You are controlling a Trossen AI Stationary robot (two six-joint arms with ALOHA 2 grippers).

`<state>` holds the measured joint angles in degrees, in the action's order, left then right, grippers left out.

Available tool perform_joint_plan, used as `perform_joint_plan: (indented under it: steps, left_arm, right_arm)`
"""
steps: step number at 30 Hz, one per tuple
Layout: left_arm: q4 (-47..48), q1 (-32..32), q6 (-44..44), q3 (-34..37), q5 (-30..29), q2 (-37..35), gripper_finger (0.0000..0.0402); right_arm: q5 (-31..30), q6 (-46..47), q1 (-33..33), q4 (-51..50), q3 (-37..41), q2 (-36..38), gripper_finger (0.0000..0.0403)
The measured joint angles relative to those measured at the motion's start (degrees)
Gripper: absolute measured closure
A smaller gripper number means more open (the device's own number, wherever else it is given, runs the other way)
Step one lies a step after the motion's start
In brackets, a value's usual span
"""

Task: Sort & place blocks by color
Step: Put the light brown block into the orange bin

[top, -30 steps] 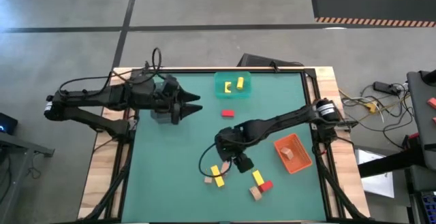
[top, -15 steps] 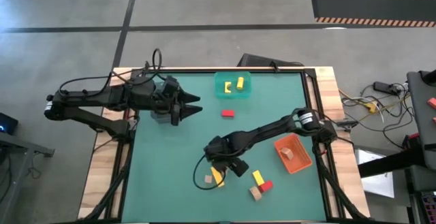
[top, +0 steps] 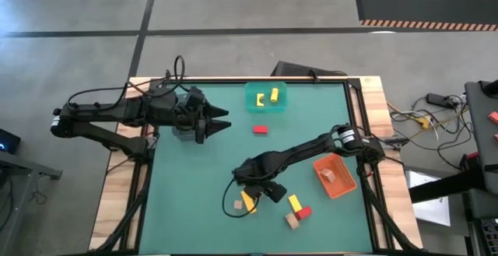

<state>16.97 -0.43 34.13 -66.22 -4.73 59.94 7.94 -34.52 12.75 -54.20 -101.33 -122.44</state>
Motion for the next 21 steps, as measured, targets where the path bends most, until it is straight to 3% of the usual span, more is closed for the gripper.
perform_joint_plan:
  steps: [8,17,21]
  left_arm:
    - [0.0,0.0,0.0,0.0,0.0,0.0,0.013]
    - [0.0,0.0,0.1,0.0,0.0,0.4,0.013]
    - [0.0,0.0,0.1,0.0,0.0,0.6,0.013]
  right_arm:
    - [0.0,0.4,0.0,1.1,0.0,-1.4,0.0202]
    - [-0.1,2.4,0.0,1.0,0.0,-1.4,0.0281]
    - [-0.1,4.1,0.0,0.1,0.0,-1.2,0.0282]
